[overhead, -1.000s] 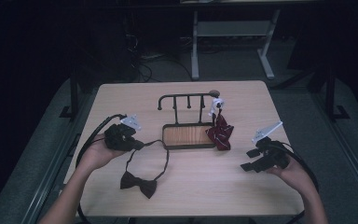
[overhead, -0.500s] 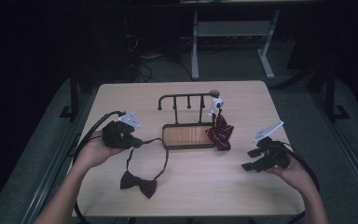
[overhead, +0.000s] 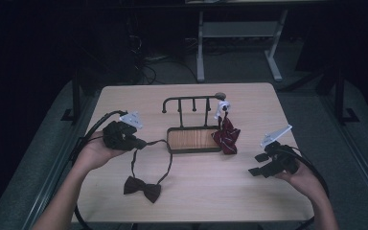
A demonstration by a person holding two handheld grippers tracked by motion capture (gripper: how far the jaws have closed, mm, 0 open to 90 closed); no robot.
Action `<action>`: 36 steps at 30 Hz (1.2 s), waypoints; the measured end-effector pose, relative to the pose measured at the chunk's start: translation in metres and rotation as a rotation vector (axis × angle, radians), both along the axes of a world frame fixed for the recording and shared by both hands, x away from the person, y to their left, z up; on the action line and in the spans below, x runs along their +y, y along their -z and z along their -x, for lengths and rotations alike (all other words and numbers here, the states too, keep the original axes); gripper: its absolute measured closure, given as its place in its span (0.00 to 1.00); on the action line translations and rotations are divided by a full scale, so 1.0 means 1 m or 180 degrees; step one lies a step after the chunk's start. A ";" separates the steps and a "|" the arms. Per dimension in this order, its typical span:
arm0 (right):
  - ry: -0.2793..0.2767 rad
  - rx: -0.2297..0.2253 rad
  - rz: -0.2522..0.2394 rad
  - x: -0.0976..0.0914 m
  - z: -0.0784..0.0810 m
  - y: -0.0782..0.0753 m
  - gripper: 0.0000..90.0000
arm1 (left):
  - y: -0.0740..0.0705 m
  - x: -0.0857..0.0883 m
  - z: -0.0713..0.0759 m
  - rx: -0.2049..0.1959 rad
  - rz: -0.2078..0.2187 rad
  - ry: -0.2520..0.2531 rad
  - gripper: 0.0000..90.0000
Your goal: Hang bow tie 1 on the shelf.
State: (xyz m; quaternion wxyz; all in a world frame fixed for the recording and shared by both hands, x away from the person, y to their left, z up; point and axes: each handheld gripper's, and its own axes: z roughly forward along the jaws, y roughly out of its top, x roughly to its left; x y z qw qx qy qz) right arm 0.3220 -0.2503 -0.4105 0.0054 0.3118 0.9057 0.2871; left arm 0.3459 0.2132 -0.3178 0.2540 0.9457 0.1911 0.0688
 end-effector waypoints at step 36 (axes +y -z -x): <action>-0.0022 -0.0051 -0.0025 -0.003 0.002 -0.004 0.38 | -0.039 -0.022 -0.022 -0.0132 -0.0054 -0.0015 1.00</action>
